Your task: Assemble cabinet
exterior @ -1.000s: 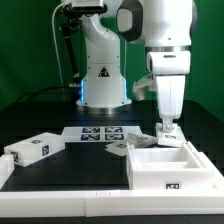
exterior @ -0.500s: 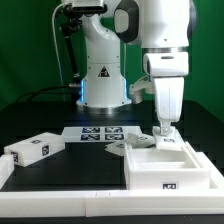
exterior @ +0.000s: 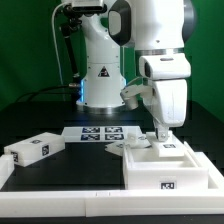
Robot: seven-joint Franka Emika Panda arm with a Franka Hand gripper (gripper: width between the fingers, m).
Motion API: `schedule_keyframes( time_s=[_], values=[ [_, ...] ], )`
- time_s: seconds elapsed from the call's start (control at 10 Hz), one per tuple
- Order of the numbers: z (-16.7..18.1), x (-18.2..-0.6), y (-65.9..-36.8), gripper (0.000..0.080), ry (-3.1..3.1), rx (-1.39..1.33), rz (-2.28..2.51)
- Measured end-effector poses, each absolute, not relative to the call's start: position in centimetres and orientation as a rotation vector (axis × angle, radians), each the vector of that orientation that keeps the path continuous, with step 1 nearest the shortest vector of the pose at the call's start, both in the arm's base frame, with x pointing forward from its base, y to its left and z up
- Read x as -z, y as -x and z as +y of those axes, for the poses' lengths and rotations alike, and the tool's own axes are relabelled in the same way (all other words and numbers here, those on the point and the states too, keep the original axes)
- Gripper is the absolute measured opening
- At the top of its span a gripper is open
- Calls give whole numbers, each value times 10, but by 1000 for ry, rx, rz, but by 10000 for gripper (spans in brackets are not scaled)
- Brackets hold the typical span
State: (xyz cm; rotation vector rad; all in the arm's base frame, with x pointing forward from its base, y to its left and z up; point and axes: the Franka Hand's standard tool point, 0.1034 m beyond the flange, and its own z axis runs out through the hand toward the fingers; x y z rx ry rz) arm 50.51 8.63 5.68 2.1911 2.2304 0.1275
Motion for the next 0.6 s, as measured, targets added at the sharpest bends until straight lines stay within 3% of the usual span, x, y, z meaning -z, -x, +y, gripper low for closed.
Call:
schedule_keyframes(
  time_s=[0.6],
  values=[
    [85, -58, -517, 69, -2188, -106, 2241]
  ],
)
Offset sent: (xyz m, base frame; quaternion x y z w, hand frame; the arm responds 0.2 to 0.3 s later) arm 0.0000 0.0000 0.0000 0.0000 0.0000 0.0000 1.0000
